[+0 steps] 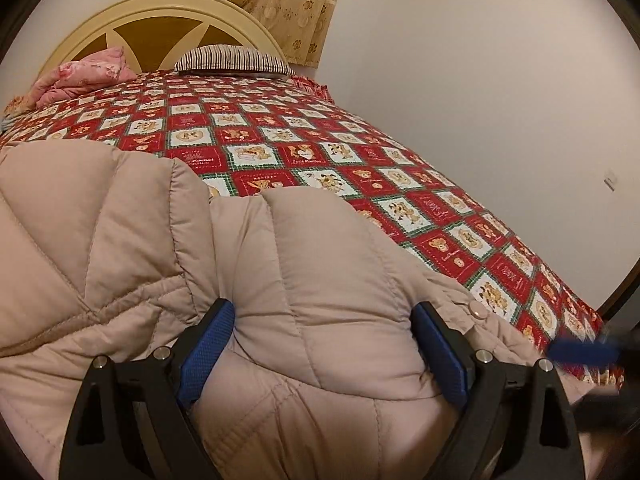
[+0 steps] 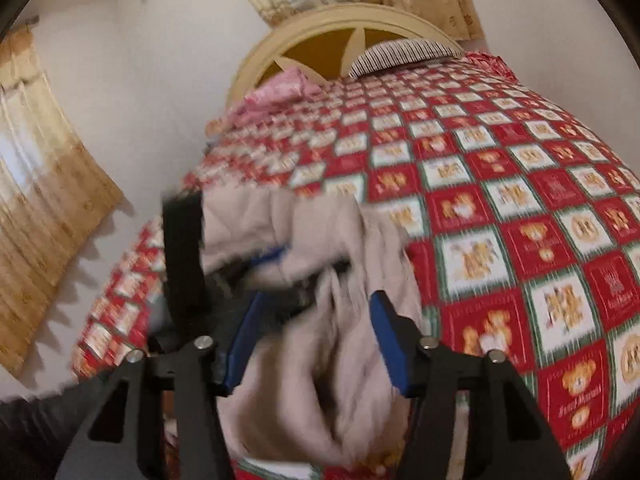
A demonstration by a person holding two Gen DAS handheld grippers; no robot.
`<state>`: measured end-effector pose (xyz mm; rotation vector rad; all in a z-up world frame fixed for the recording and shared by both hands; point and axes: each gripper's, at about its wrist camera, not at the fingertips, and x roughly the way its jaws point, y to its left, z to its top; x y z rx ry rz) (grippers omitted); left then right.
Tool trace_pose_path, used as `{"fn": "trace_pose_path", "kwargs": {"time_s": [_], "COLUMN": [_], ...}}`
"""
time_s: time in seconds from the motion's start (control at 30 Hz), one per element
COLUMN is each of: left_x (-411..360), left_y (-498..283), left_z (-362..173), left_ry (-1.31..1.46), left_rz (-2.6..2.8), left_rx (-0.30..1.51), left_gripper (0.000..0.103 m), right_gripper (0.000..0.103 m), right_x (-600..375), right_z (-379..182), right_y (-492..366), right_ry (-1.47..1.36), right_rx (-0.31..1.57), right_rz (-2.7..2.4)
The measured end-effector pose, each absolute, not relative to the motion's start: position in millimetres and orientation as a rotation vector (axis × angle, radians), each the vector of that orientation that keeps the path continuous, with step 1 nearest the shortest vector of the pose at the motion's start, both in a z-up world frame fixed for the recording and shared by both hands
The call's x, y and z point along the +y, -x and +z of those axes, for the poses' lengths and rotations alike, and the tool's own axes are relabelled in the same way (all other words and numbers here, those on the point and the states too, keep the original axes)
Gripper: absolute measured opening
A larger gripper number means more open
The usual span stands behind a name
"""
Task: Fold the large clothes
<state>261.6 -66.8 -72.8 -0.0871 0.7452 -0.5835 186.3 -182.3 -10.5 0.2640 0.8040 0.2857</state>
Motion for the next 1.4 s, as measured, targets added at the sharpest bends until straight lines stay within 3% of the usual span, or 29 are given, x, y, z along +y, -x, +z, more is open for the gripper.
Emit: {"fn": "trace_pose_path", "kwargs": {"time_s": [0.1,0.43,0.7,1.0,1.1,1.23,1.4], "left_x": [-73,-86,-85,27,64,61,34], "left_y": [-261,-258,-251,-223,-226,-255,-266], "left_z": [-73,-76,-64,-5,-21,-68,-79], "left_ry": [0.05,-0.033,-0.069,0.135,0.189,0.284,0.126], "left_rz": [-0.564,-0.541,-0.541,-0.366,-0.134,-0.117,-0.082], "left_rx": [0.749,0.759,0.795,0.693,0.7,0.858,0.89], "left_gripper": [0.09,0.093,0.094,0.094,0.094,0.094,0.099], "right_gripper": [0.044,0.045,0.044,0.044,0.044,0.044,0.046], "right_x": [-187,-195,-195,-197,-197,-196,-200], "right_z": [-33,-93,-97,-98,-98,-95,-80], "right_y": [-186,-198,-198,-196,-195,-194,-193], "right_ry": [-0.252,-0.357,-0.358,-0.385,-0.399,-0.403,-0.376], "right_rx": [0.819,0.895,0.908,0.903,0.899,0.906,0.952], "right_rz": [0.24,0.239,0.236,0.234,0.229,0.216,0.219]}}
